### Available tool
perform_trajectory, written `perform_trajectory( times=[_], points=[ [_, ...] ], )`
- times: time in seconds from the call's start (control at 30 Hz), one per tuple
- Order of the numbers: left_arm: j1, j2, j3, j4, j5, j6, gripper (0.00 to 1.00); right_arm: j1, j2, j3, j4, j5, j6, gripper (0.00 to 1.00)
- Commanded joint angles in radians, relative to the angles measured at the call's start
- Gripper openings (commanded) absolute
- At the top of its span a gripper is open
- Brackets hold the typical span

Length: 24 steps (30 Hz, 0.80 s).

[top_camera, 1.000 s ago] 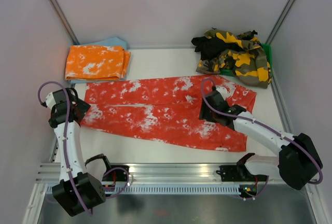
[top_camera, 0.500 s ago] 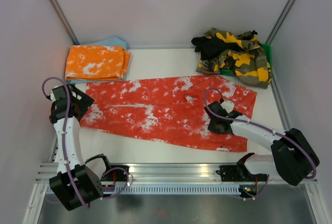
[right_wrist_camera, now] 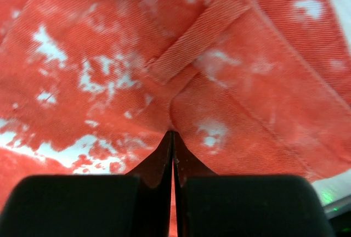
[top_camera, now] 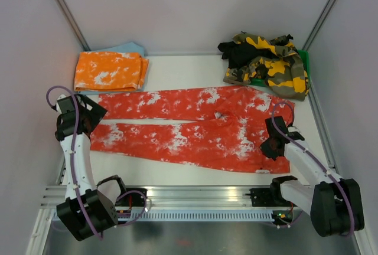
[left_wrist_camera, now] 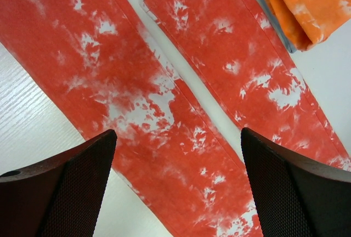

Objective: Fold and stack the trousers
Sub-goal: Flatten the trousers out

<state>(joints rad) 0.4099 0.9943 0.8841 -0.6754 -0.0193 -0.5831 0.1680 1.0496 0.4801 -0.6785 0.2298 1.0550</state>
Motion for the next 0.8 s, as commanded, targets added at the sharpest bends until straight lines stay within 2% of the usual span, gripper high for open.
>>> perform_trajectory(
  times=[0.0, 0.1, 0.2, 0.3, 0.33, 0.4, 0.53, 0.6, 0.63, 0.77],
  points=[
    [-0.002, 0.001, 0.032, 0.039, 0.015, 0.017, 1.0, -0.048, 0.01, 0.021, -0.108, 0.042, -0.013, 0.03],
    [-0.002, 0.0, 0.018, 0.043, 0.015, 0.016, 1.0, -0.11, 0.036, 0.041, -0.103, 0.078, 0.005, 0.02],
    [-0.002, -0.002, 0.009, 0.053, 0.015, 0.011, 1.0, -0.163, 0.09, 0.063, -0.029, 0.078, -0.079, 0.02],
    [-0.002, 0.003, 0.009, 0.054, 0.015, 0.008, 1.0, -0.284, 0.153, 0.072, -0.018, 0.132, -0.133, 0.0],
    [0.0, 0.003, 0.009, 0.056, 0.015, 0.012, 1.0, -0.362, 0.159, 0.063, 0.008, 0.1, -0.162, 0.0],
    [-0.002, 0.003, 0.009, 0.057, 0.015, 0.017, 1.0, -0.429, 0.164, 0.031, 0.071, 0.077, -0.21, 0.0],
    [-0.002, 0.009, 0.004, 0.062, 0.015, 0.016, 1.0, -0.492, 0.167, 0.038, 0.093, 0.1, -0.201, 0.0],
    [-0.002, 0.01, 0.004, 0.062, 0.015, 0.014, 1.0, -0.545, 0.179, 0.058, 0.027, 0.15, -0.158, 0.0],
    [-0.002, 0.01, 0.003, 0.063, 0.015, 0.012, 1.0, -0.603, 0.176, 0.051, 0.02, 0.157, -0.144, 0.0],
    [-0.002, 0.014, 0.001, 0.068, 0.015, 0.014, 1.0, -0.709, 0.127, 0.04, 0.004, 0.144, -0.115, 0.0]
  ],
)
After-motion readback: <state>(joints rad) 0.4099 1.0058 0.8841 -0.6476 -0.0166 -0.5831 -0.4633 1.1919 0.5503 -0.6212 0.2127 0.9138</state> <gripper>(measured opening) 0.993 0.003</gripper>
